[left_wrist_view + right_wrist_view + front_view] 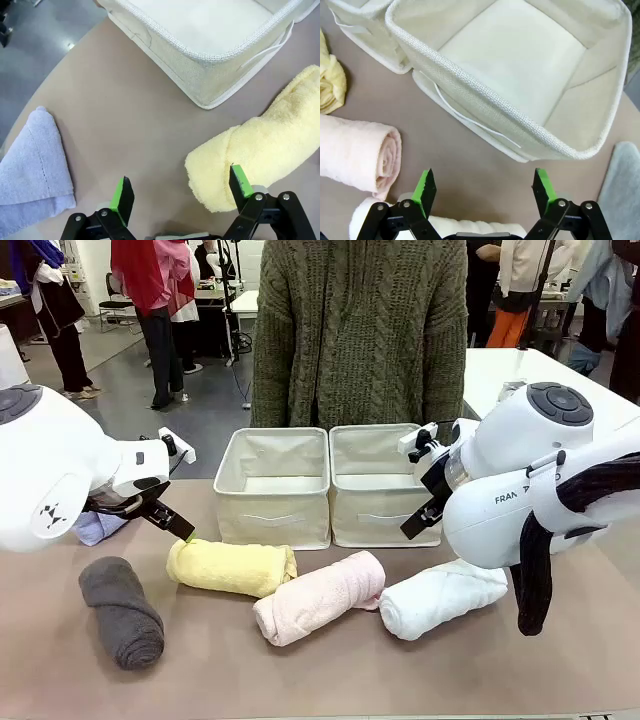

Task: Sort the towels based on their folding style.
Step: Pick up one triangle-folded towel and place it in the left Fabric basket.

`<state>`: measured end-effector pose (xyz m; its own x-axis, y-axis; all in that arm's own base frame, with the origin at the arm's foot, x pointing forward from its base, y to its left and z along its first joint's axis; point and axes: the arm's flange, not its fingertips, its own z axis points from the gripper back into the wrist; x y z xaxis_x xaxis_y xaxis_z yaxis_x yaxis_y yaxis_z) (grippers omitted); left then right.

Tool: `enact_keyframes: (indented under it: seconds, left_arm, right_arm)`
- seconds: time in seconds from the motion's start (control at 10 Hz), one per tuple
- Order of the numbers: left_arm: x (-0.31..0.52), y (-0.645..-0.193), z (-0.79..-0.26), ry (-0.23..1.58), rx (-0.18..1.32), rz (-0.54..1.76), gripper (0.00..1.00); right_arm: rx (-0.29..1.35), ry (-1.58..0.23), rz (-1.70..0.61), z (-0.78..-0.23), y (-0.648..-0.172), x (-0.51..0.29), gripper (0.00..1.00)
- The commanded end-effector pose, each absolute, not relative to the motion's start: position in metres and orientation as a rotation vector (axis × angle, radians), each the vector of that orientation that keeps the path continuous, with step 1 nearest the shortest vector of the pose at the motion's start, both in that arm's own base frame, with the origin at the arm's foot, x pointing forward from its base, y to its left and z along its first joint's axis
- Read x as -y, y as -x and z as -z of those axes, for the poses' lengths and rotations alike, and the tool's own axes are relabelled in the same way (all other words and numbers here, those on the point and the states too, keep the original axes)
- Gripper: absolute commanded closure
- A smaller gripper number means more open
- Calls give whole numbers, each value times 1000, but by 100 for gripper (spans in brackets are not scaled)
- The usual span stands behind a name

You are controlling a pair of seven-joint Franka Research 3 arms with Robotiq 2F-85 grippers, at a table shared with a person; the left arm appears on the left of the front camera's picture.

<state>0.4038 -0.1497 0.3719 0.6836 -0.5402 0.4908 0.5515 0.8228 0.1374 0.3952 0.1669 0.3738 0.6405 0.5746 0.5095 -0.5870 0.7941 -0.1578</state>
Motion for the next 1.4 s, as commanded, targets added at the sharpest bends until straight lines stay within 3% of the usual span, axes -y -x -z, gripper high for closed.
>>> enact_keyframes:
  seconds: [0.0,1.2,1.3]
  left_arm:
    - [150,-404,-372,22,543,612,0]
    - [150,-404,-372,22,543,612,0]
    - [146,-399,-398,34,532,669,0]
  right_arm:
    - [573,-23,-662,-374,-395,-167,0]
    - [573,-23,-662,-374,-395,-167,0]
    - [573,-23,-662,-374,-395,-167,0]
